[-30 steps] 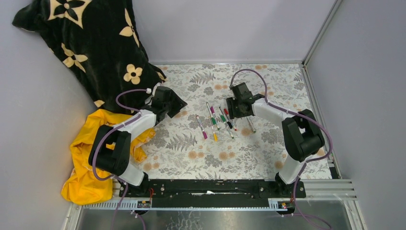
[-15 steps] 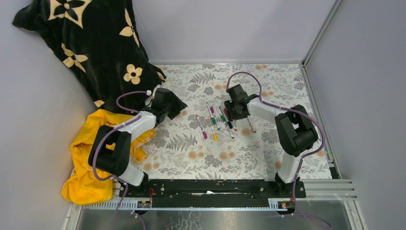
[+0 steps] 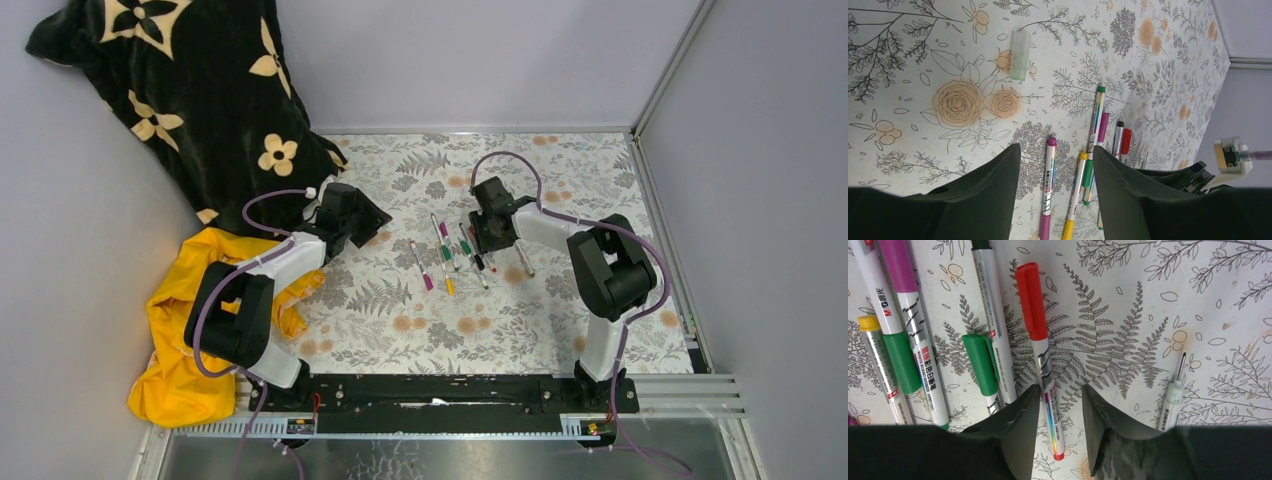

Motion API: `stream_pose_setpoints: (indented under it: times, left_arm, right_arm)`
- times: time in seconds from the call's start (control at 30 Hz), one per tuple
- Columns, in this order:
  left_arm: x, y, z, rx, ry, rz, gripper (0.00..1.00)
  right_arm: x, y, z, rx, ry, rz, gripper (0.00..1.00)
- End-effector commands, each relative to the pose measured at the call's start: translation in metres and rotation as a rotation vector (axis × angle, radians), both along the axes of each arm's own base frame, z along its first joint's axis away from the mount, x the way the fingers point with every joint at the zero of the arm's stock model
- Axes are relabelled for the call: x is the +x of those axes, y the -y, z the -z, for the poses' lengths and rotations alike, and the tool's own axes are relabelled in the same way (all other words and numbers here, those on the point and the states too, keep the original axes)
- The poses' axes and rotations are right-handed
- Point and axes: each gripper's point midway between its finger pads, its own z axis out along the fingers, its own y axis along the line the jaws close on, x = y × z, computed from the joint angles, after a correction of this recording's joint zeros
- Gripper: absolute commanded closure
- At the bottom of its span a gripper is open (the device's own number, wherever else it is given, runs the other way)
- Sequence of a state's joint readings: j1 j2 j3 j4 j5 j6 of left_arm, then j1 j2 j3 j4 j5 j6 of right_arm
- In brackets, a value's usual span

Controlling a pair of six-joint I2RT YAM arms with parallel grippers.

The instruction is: Open the pen caps

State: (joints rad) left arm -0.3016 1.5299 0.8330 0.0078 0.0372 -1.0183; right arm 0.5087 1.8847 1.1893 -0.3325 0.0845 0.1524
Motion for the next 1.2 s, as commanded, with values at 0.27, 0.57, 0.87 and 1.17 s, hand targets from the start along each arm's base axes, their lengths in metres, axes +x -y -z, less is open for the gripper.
stream_pose_setpoints:
  times: [0.27,0.57,0.87,1.17]
  left_arm:
    - [0.007,0.011,-0.007,-0.051,0.036,0.016,0.38]
    - [0.008,0.041,-0.020,-0.141,0.087,0.126,0.37]
    - [0.007,0.082,-0.036,-0.263,0.138,0.261,0.35]
    - [0.004,0.109,-0.043,-0.319,0.161,0.319,0.35]
  right_arm:
    - [-0.015,-0.004,0.015,0.005,-0.043,-0.009,0.99]
    - [-0.020,-0.015,-0.024,0.085,0.023,-0.037,1.00]
    - [-0.034,-0.029,-0.071,0.193,0.079,-0.077,1.00]
    - [-0.045,-0.034,-0.086,0.229,0.083,-0.103,1.00]
